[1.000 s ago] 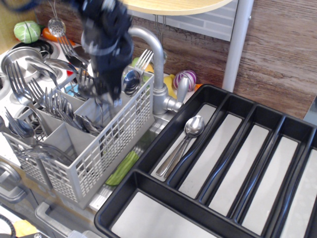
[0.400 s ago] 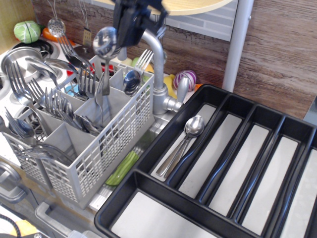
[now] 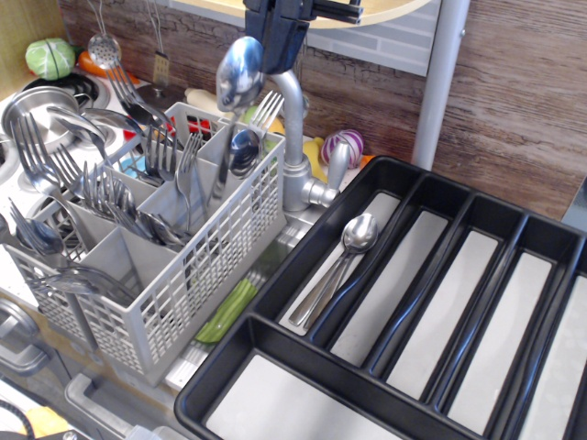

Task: Put small spoon from basket to tray

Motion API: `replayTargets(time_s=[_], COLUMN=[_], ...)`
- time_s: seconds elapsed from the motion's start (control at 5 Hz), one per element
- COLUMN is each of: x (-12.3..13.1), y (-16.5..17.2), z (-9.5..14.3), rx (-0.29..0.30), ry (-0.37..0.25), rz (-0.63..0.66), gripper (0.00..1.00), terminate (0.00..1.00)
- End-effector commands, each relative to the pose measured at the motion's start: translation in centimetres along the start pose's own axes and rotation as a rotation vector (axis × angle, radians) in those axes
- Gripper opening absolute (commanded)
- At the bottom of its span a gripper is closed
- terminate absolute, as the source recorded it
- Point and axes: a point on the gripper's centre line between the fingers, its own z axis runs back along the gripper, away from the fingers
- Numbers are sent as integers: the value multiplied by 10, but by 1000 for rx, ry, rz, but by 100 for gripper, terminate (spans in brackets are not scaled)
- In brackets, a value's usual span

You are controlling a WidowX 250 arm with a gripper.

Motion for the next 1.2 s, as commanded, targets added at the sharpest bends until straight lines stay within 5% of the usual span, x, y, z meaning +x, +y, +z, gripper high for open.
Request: replayTargets(time_s=[0.0,0.8,1.0], x=[-7,56,58], y=[-1,-26,-30], z=[-7,-79,-92], rx=[-141,-402,-450], ry=[-17,-11,3], rz=[92,-25,-28], gripper=[0,0,0], terminate=[0,0,100])
